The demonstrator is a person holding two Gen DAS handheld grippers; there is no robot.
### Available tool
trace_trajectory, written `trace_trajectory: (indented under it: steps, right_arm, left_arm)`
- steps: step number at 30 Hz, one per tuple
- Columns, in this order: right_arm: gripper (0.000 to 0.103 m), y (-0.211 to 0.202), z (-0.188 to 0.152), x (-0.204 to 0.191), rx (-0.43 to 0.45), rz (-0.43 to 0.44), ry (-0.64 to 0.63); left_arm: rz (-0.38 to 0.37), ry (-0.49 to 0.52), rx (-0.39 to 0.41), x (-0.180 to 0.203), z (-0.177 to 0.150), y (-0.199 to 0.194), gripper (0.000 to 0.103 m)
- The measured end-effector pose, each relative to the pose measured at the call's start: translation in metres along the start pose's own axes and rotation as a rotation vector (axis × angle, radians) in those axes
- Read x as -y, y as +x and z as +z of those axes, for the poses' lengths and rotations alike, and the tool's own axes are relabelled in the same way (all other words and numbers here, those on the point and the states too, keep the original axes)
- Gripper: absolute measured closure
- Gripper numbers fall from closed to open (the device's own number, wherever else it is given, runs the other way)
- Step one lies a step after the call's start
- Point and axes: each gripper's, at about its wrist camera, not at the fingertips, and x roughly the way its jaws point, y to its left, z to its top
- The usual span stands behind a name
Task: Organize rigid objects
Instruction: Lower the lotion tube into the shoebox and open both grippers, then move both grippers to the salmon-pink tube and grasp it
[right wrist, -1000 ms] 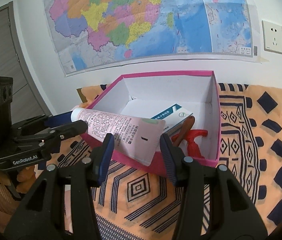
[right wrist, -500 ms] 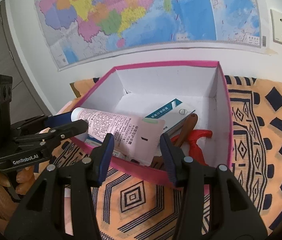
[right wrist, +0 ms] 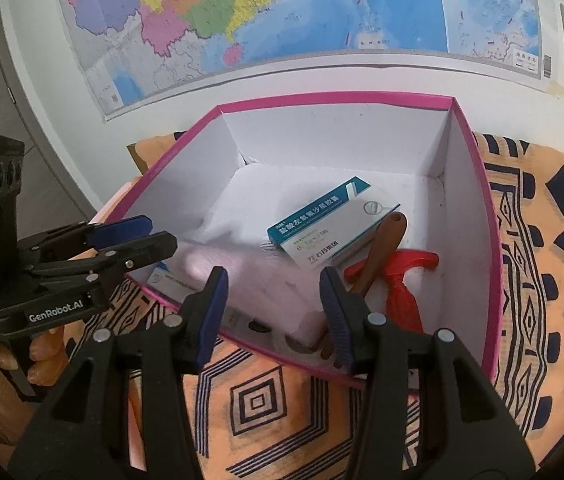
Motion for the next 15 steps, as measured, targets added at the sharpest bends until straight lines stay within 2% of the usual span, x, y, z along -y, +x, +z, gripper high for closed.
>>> trace_trajectory:
  steps: [8,15]
  right_arm:
    - [0.053,-0.018,-0.008,-0.002,0.045,0.017,0.002]
    - [0.053,-0.063,-0.036,-0.011,0.06,0.127,-0.019]
  left_arm:
    - [0.016,0.028,0.054,0.0,-0.009,-0.022,0.054]
    - [-0.007,0.068,0.087,-0.002,-0.034,-0.056,0.054]
